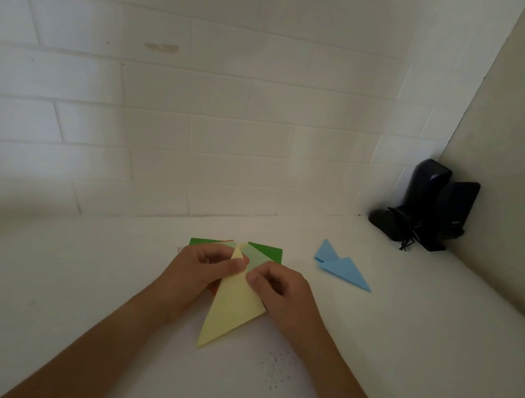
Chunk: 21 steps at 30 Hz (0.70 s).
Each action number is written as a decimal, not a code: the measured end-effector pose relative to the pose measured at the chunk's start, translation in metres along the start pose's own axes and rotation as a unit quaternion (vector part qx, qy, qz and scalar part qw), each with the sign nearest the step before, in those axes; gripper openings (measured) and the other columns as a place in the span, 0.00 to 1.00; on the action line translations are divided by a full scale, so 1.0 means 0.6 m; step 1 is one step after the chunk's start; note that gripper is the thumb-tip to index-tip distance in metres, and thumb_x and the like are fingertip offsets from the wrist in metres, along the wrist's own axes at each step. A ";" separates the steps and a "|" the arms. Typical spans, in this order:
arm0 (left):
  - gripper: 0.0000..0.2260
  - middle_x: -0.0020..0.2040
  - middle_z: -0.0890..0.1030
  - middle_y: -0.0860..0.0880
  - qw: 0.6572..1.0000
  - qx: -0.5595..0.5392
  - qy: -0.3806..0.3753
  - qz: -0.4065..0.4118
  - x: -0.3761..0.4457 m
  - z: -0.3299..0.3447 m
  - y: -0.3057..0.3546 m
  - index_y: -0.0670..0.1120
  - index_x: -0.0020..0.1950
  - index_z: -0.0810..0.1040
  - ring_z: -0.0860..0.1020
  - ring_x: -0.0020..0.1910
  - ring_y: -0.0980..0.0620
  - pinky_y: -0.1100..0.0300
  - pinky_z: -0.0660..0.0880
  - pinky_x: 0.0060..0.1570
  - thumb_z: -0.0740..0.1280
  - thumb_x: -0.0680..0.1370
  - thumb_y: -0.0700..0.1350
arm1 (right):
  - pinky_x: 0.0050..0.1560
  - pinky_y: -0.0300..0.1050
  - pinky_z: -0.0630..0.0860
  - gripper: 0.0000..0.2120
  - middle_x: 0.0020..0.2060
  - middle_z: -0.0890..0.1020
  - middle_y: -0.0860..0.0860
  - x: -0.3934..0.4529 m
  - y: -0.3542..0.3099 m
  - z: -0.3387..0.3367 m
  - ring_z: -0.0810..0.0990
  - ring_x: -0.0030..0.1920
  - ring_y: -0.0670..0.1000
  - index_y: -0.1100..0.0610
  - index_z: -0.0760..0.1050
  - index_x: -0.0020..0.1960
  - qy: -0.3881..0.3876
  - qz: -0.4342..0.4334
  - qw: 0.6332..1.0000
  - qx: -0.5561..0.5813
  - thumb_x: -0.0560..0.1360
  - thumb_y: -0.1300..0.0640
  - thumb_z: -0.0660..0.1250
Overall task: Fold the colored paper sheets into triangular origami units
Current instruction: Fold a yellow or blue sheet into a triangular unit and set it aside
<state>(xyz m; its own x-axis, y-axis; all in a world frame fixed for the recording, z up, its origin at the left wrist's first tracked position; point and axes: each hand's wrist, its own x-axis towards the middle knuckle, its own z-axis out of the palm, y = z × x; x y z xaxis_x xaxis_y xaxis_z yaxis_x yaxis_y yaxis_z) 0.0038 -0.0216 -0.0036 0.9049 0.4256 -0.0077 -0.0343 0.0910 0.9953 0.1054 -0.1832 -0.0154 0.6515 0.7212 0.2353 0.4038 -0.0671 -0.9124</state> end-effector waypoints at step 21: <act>0.03 0.39 0.84 0.49 0.984 0.177 -0.006 0.024 -0.002 0.004 -0.003 0.45 0.45 0.88 0.78 0.37 0.58 0.69 0.72 0.37 0.76 0.77 0.44 | 0.41 0.39 0.74 0.04 0.40 0.82 0.50 0.004 0.009 0.001 0.76 0.39 0.44 0.52 0.78 0.47 0.091 0.003 0.995 0.033 0.80 0.56 0.69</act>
<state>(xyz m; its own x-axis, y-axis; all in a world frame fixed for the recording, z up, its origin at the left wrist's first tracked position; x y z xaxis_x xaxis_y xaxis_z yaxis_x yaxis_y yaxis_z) 0.0034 -0.0243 -0.0050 0.9108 0.4109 0.0392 0.0705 -0.2484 0.9661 0.1086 -0.1815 -0.0203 0.7613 0.5843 0.2810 0.3608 -0.0216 -0.9324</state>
